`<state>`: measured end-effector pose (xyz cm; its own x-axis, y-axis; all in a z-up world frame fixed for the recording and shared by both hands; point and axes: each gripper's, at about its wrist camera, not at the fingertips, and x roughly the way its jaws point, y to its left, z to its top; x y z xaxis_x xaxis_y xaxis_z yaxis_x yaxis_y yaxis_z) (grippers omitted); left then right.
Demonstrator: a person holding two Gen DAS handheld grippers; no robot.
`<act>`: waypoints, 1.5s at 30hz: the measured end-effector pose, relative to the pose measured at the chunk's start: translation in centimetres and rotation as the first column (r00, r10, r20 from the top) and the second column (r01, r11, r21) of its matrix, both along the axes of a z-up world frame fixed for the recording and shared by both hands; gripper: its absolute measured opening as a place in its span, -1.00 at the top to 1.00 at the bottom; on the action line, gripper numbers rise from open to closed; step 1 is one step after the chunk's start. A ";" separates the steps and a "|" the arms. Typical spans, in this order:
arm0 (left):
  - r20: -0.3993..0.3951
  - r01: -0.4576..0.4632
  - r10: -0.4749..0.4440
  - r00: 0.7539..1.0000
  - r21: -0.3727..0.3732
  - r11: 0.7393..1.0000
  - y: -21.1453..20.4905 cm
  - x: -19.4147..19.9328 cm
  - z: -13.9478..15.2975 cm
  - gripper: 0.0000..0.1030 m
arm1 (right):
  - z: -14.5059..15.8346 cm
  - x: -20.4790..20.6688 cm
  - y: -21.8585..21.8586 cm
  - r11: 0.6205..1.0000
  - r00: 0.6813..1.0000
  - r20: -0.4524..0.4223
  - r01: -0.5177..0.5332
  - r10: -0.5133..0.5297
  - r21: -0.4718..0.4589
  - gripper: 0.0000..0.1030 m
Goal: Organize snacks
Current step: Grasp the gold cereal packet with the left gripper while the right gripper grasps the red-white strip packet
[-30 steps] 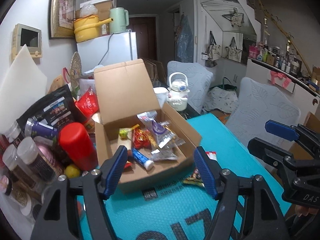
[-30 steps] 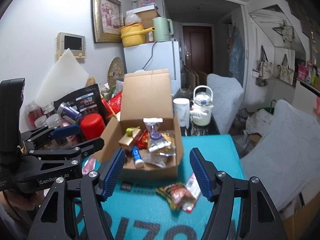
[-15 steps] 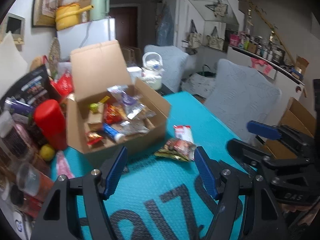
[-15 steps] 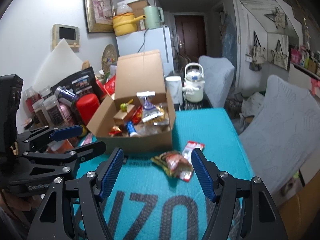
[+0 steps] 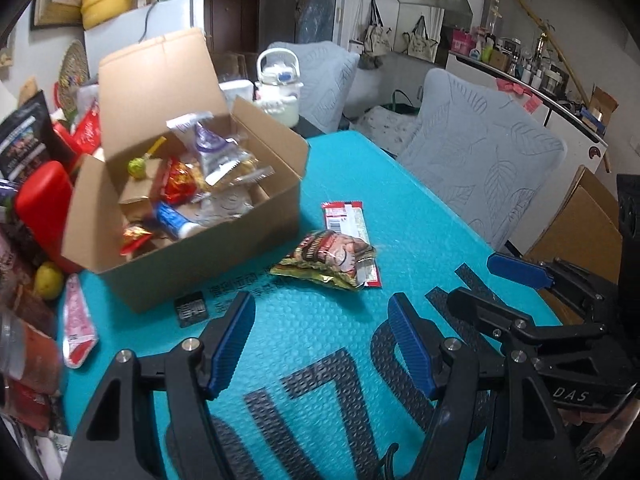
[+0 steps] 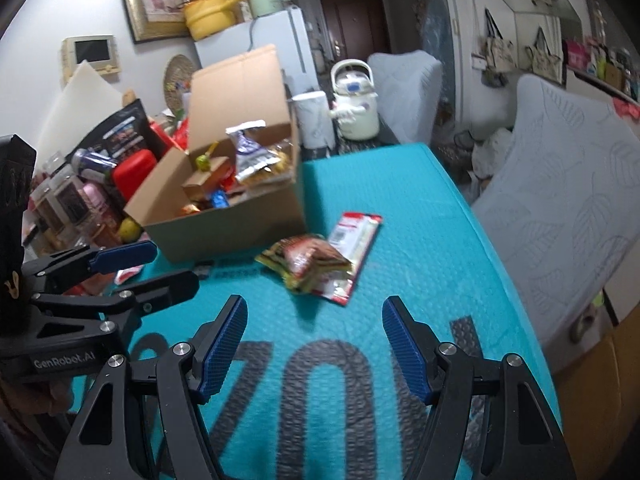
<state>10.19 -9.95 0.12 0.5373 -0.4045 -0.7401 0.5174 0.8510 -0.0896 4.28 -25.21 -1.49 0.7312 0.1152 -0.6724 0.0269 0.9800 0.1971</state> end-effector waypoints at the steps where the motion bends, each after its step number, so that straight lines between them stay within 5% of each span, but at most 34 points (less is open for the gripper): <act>1: -0.014 0.000 0.000 1.000 -0.005 1.000 -0.3 0.5 -0.4 -0.33 | -0.4 0.3 -0.5 1.000 1.000 -0.008 0.003 -0.003 0.005 -0.37; 10: -0.093 0.023 -0.023 0.995 -0.001 1.000 -3.1 4.3 -3.1 -0.33 | -3.0 2.7 -3.8 0.999 0.997 -0.070 0.020 -0.017 0.034 -0.37; 24: -0.169 0.146 -0.114 0.979 0.191 0.971 -7.7 9.9 -7.3 -0.33 | -5.3 7.4 -6.6 0.998 0.984 -0.175 0.043 -0.033 0.055 -0.37; 36: -0.230 0.257 -0.211 0.950 0.193 0.947 -9.1 12.7 -10.2 -0.44 | -6.1 9.4 -6.2 0.997 0.976 -0.213 0.055 -0.043 0.049 -0.37; 40: -0.199 0.236 -0.204 0.959 0.154 0.960 -8.1 12.7 -10.0 -0.33 | -6.0 9.8 -6.0 0.997 0.977 -0.211 0.054 -0.042 0.052 -0.37; 45: -0.185 0.195 -0.157 0.970 0.205 0.959 -6.6 11.8 -9.6 -0.27 | -6.3 11.2 -5.1 0.999 0.975 -0.219 0.033 -0.024 0.038 -0.37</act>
<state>21.94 -16.51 -9.50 0.3347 -0.2990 -0.8936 0.6545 0.7560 -0.0078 15.43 -30.35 -7.79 0.5708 0.1275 -0.8111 0.1014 0.9694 0.2238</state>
